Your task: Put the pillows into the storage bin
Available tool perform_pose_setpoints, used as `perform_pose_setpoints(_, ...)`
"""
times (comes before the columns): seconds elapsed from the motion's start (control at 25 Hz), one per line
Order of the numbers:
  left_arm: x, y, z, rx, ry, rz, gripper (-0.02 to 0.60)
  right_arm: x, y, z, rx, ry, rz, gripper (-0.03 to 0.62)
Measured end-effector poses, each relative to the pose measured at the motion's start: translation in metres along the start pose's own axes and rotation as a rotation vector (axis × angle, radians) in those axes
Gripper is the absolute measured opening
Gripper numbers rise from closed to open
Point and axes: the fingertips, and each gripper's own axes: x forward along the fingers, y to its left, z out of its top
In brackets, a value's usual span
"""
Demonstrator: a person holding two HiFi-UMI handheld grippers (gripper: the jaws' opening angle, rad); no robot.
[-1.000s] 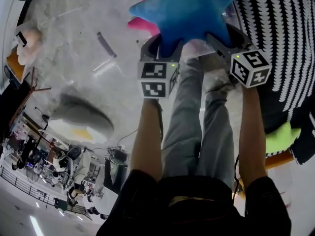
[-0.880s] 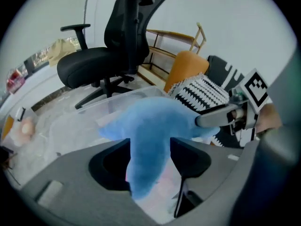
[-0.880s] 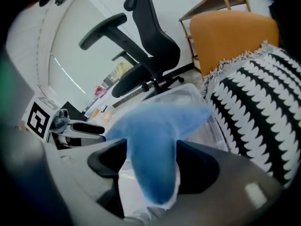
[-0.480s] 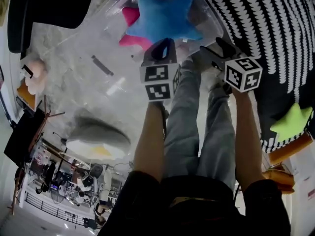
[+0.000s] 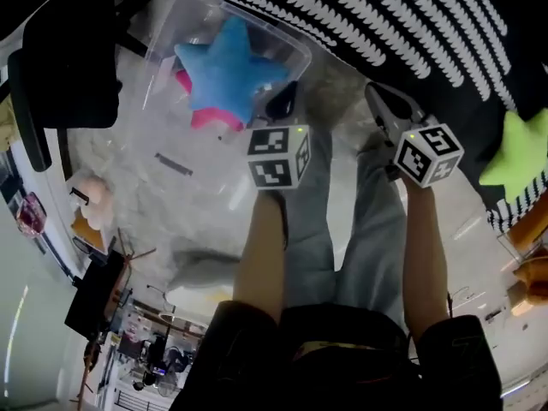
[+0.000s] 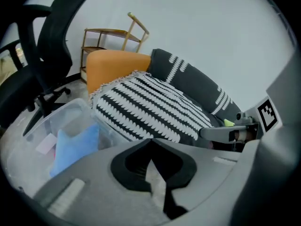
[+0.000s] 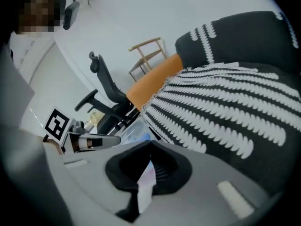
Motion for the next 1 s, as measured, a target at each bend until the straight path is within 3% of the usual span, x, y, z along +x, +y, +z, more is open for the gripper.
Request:
perform_pose_setpoints(0.2,0.012,-0.086,0.001,0.139,0.021,-0.083,0.011,-0.072,-0.032,-0.021,-0.067,-0.035,-0.142,0.003)
perform_pose_setpoints(0.4,0.026,-0.192,-0.004,0.235,0.041,-0.156,0.009,-0.161,-0.087,-0.032,0.071,-0.142,-0.241,0.003)
perform_pose_setpoints(0.56,0.050,-0.271,-0.020,0.349,0.103,-0.226,0.009,-0.234,-0.138,-0.059,0.130,-0.169,-0.392,0.003)
perform_pose_setpoints(0.84,0.081,-0.416,-0.067,0.440,0.150,-0.340,0.011,-0.361,-0.228,-0.110,0.215,-0.232,-0.571,0.003)
perform_pose_setpoints(1.0,0.097,-0.479,-0.098,0.476,0.172,-0.386,0.011,-0.409,-0.270,-0.143,0.246,-0.253,-0.656,0.003)
